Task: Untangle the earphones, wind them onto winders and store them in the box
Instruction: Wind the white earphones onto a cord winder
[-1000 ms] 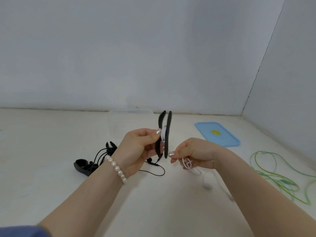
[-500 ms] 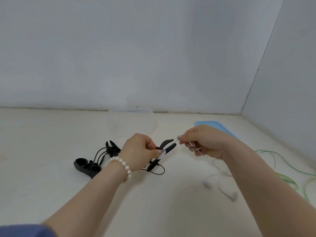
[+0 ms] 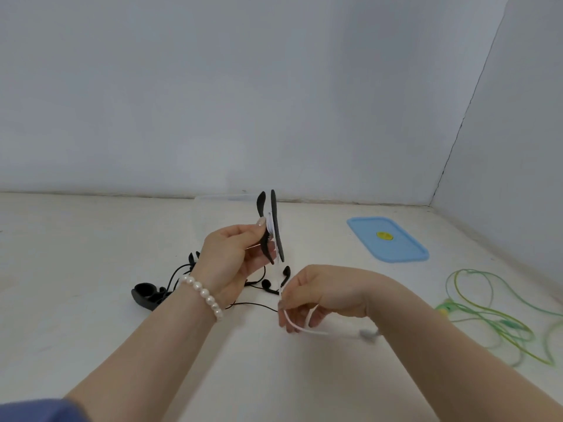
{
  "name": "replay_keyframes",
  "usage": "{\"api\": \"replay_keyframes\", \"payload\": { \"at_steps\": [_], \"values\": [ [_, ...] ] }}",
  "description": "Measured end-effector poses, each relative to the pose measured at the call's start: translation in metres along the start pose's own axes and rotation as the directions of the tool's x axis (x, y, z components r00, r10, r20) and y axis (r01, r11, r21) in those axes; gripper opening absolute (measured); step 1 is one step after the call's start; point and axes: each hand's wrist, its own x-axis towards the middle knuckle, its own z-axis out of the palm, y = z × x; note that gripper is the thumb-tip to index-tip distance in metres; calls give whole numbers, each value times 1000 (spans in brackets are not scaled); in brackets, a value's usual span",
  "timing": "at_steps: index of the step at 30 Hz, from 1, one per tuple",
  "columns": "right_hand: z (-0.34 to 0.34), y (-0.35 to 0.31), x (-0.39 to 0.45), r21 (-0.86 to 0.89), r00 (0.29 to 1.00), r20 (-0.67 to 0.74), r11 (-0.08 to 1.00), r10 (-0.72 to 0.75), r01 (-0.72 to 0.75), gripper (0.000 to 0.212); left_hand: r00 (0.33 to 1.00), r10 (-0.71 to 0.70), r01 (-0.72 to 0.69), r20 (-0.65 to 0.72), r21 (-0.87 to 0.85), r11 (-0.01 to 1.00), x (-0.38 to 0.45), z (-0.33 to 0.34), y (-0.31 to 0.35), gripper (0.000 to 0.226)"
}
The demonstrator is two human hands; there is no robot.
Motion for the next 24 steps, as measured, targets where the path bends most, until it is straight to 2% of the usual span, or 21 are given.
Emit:
{"api": "replay_keyframes", "payload": {
  "at_steps": [5,7,9,12,16,19,22,24],
  "values": [
    [-11,11,3,150,985,-136,985,104,-83,28,994,-48,46,100,27,999,-6,3,4,15],
    [-18,15,1,216,968,-203,971,145,-100,26,979,-100,79,179,125,989,-9,4,6,13],
    [-27,18,-2,339,951,-260,938,165,-70,25,960,-151,72,237,310,948,-12,3,3,9],
    [-42,21,-12,499,939,-308,866,151,24,27,962,-162,17,218,547,837,-10,2,-4,11],
    [-47,20,-19,502,960,-266,863,89,60,29,967,-154,-7,204,622,783,-6,-1,-6,11],
    [-50,21,-19,564,966,-246,822,75,79,25,967,-146,-37,210,679,733,-4,-5,-7,13],
    [-57,21,-23,620,949,-309,770,62,152,23,987,-43,-91,155,760,644,1,-9,-14,22],
    [-54,16,-27,575,943,-332,790,-12,212,19,993,65,-119,99,799,589,5,-11,-17,25]
  ]
}}
